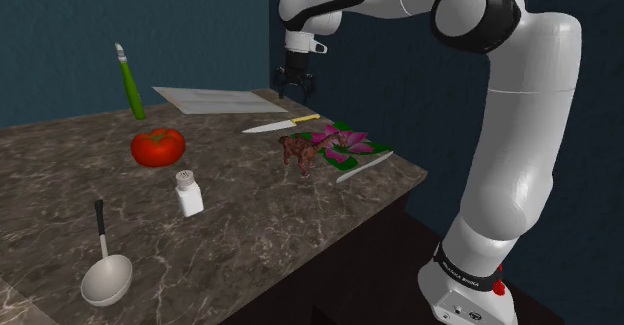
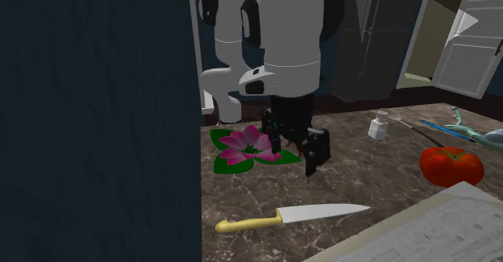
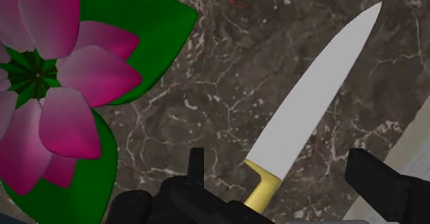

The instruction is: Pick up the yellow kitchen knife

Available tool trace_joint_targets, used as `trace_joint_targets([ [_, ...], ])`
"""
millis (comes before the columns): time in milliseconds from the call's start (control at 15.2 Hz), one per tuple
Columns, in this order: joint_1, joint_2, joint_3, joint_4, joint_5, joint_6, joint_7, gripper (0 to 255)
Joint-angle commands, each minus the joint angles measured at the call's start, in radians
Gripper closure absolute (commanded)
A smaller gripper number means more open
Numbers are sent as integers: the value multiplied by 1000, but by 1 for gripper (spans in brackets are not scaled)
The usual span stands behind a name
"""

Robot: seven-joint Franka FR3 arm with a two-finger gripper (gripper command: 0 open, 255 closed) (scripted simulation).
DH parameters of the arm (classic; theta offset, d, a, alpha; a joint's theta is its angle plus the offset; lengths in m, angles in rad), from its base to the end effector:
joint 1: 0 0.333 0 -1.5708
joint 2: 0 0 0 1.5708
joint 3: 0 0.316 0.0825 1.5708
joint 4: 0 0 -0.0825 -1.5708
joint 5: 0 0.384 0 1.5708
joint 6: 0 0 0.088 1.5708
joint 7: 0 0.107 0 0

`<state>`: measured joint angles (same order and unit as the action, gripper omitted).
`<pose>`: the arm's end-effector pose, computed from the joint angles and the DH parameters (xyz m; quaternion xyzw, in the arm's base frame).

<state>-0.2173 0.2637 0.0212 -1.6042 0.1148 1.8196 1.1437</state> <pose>0.6256 -0.1160 0.4725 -0.7725 0.6320 0.0479 0.0406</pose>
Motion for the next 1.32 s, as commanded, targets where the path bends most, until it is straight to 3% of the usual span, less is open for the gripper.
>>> trace_joint_targets([
  [0,-12,75,-16,76,16,-16,65,0],
  [330,-49,233,-57,219,63,-36,202,0],
  [924,-48,255,-55,150,68,53,188,0],
  [990,-48,257,-55,155,68,51,189,255],
  [1254,-48,257,-55,154,68,53,189,255],
])
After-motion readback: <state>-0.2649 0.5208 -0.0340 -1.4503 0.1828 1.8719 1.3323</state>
